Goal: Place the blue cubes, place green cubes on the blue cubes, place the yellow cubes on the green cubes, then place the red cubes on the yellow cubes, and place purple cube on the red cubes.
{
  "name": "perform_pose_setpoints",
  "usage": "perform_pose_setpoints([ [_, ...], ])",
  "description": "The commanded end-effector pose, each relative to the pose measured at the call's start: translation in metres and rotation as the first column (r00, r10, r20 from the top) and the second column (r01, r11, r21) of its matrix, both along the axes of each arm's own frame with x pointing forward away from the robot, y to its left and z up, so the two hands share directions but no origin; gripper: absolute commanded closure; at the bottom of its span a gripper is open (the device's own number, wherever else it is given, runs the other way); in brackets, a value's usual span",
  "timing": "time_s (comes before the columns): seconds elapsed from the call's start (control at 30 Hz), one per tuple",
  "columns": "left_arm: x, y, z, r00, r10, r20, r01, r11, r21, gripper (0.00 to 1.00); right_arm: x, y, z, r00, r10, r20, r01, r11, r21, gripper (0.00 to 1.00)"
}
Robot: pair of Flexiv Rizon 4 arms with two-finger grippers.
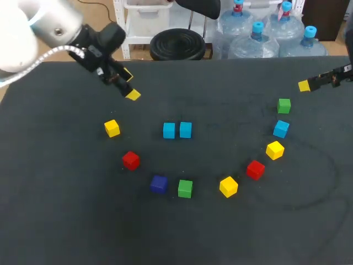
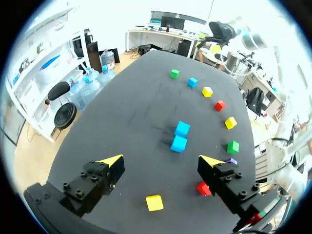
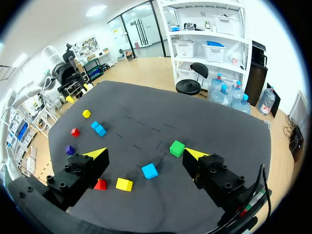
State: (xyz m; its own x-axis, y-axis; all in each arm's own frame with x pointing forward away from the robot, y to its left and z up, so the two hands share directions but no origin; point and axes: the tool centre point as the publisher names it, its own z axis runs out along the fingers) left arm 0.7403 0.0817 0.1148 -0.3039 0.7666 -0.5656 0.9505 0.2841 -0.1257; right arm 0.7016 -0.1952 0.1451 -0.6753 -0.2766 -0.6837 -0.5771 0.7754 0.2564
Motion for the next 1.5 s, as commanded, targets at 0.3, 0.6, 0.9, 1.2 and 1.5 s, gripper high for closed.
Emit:
perform_pose_setpoints([
  [0.3,-0.027,0.040,0.008,0.993,0.047,0.105,-0.029,0.986,-0.165,0.00,0.001,0.000,-0.001,1.000,0.003,0.002,-0.003,1.000,0.003,0.00],
  [0.6,-0.037,0.058,0.004,0.990,0.058,0.129,-0.038,0.988,-0.152,0.00,0.001,0.000,-0.001,1.000,0.003,0.002,-0.003,1.000,0.003,0.00],
  [0.9,-0.036,0.061,0.004,0.988,0.087,0.131,-0.067,0.987,-0.146,0.00,0.001,0.000,-0.001,1.000,0.003,0.002,-0.003,1.000,0.003,0.00],
  [1.2,-0.036,0.061,0.004,0.988,0.087,0.131,-0.067,0.987,-0.146,0.00,0.001,0.000,-0.001,1.000,0.003,0.002,-0.003,1.000,0.003,0.00],
  [1.5,-0.036,0.061,0.004,0.988,0.087,0.131,-0.067,0.987,-0.146,0.00,-0.004,0.009,-0.010,0.998,0.052,0.034,-0.050,0.998,-0.046,0.00],
])
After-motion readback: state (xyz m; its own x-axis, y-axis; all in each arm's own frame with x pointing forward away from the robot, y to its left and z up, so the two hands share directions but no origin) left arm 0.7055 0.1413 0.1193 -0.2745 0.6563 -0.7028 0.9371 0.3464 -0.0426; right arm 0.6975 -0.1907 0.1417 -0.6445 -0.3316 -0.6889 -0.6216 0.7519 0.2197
